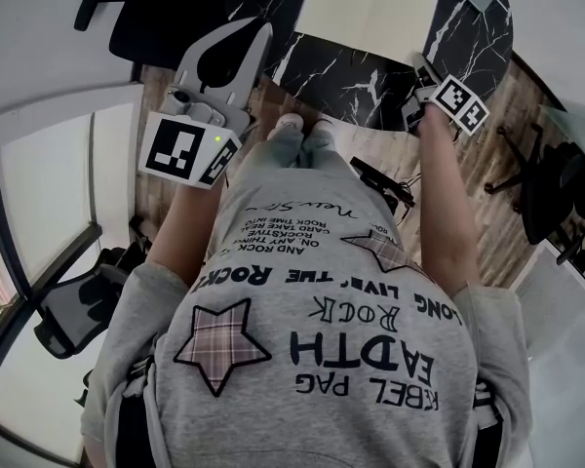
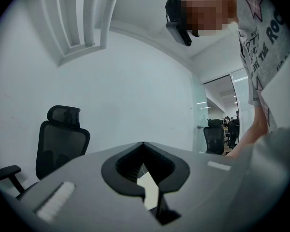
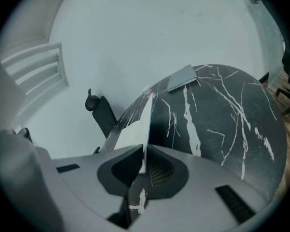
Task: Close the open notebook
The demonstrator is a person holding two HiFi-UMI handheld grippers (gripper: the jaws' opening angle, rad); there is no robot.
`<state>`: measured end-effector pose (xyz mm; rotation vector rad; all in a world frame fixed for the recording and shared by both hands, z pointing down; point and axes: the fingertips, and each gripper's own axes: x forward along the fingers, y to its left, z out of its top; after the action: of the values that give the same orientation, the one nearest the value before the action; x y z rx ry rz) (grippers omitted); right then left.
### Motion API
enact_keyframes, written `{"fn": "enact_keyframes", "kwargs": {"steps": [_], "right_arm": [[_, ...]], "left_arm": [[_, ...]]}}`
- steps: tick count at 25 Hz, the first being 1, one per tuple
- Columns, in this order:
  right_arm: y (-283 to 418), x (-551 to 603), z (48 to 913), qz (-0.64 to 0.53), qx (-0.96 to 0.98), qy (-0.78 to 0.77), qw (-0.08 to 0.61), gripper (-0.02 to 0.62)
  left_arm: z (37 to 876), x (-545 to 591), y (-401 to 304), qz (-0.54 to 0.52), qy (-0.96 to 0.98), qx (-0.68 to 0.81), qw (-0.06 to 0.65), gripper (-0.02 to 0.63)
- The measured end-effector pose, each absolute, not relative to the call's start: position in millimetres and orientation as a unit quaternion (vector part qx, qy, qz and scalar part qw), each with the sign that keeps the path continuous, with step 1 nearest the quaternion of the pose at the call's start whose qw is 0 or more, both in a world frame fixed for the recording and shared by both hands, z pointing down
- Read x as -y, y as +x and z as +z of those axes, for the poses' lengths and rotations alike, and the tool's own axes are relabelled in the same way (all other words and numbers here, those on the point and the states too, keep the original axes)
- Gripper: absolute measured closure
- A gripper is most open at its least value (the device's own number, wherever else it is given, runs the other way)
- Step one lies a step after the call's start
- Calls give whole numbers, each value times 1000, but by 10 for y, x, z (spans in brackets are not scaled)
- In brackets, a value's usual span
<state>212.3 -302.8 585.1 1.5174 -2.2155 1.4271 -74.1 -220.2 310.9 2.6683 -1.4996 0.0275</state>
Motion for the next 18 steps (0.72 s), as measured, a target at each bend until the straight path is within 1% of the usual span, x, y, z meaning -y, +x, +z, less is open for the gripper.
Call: {"fn": "enact_keyframes", "kwargs": {"steps": [10,18], "right_arm": [[1966,3019,5606,443,756,478,61,574],[1724,3017,5379,400,796,443,100,575]], "left_arm": [[3095,2168,-757,6,869,493,39,598],[3111,2160,-791,3,867,497,40,598]]}}
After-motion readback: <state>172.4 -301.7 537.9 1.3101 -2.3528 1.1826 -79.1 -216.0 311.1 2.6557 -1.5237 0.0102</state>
